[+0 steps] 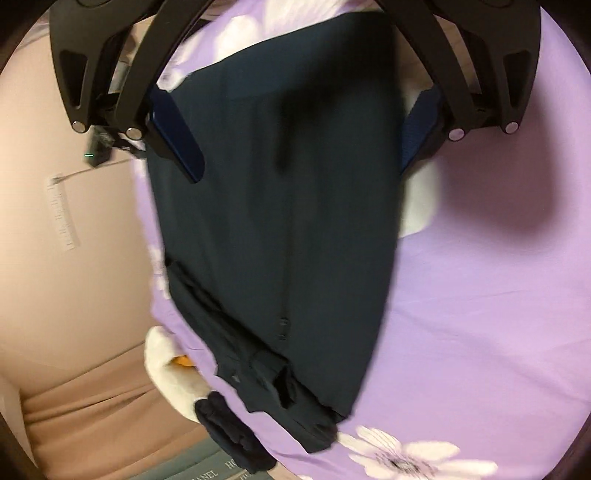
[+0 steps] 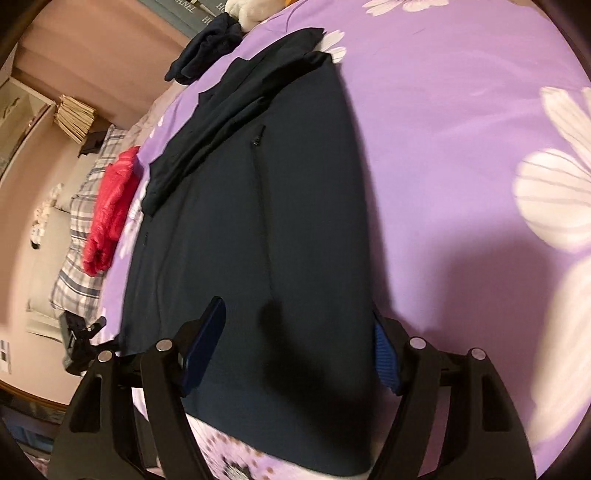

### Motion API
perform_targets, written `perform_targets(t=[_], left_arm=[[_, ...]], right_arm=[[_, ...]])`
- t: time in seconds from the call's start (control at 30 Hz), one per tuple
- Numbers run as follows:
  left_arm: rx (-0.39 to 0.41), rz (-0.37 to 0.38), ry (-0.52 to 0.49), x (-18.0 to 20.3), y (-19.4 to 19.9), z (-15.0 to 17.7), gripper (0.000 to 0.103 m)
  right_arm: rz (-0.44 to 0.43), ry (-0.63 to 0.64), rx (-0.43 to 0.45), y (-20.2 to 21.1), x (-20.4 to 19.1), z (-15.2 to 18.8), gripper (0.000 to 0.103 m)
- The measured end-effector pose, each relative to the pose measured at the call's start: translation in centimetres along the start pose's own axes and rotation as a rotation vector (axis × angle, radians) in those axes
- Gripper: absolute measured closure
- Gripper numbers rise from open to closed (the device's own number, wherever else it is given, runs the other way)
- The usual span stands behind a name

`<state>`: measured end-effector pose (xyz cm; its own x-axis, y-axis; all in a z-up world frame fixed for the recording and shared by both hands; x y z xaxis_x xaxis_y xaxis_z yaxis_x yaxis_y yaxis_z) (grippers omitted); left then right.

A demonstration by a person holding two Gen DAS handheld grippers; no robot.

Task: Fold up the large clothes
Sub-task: 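Grasp the ribbed hem with both grippers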

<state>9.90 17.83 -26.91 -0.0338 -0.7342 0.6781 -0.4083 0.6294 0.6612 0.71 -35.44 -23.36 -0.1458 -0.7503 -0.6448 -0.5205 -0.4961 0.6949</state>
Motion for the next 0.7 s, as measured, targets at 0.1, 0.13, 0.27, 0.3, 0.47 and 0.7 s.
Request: perform_targets(t=[0.1,0.13,0.27,0.3,0.47,0.7], left_arm=[[-0.035,0.058,0.032,0.3,-1.3,-1.0,0.004],[-0.039,0.066,0.036,0.5,-1.6,-1.1,0.004],[-0.06,0.116,0.027,0.9,-1.5,-0.5,0.004],[-0.062,0.122,0.024,0.9,-1.3,-0.3,0.004],[-0.086,0.151,0.025,0.2,0.2,1.8,0.004],[-0.09,0.118,-0.017,0.5,0.0,3.2,0.005]], right_arm=[[-0.036,-0.021,-0.009,-0.9,-0.3,-1.0,0.028],[-0.048,-0.028,-0.012,-1.2,-0.4,-1.3,0.028],[-0.088,-0.037,-0.028,-1.5,-0.6,-1.3,0.028],[-0.097,-0.038,-0.037,-1.2,-0.6,-1.0,0.028],[-0.082,-0.016,-0.074,0.4,-0.1,0.9,0.028],[-0.112,-0.041,-0.098,1.6,0.7,3.2,0.028]])
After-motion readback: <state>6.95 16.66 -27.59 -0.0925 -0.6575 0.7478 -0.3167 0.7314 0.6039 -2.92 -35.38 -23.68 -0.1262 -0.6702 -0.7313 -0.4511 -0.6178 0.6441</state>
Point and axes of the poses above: each gripper's, at about its wrist camera, not at the fingertips, and y roughly against the way its jaws point, x to its right, z to its underside, the point moved 2 cm from there along -y, roughly the way its jaws point, and after that the axes turned 4 degrees about -z, right-handed, at the moved point
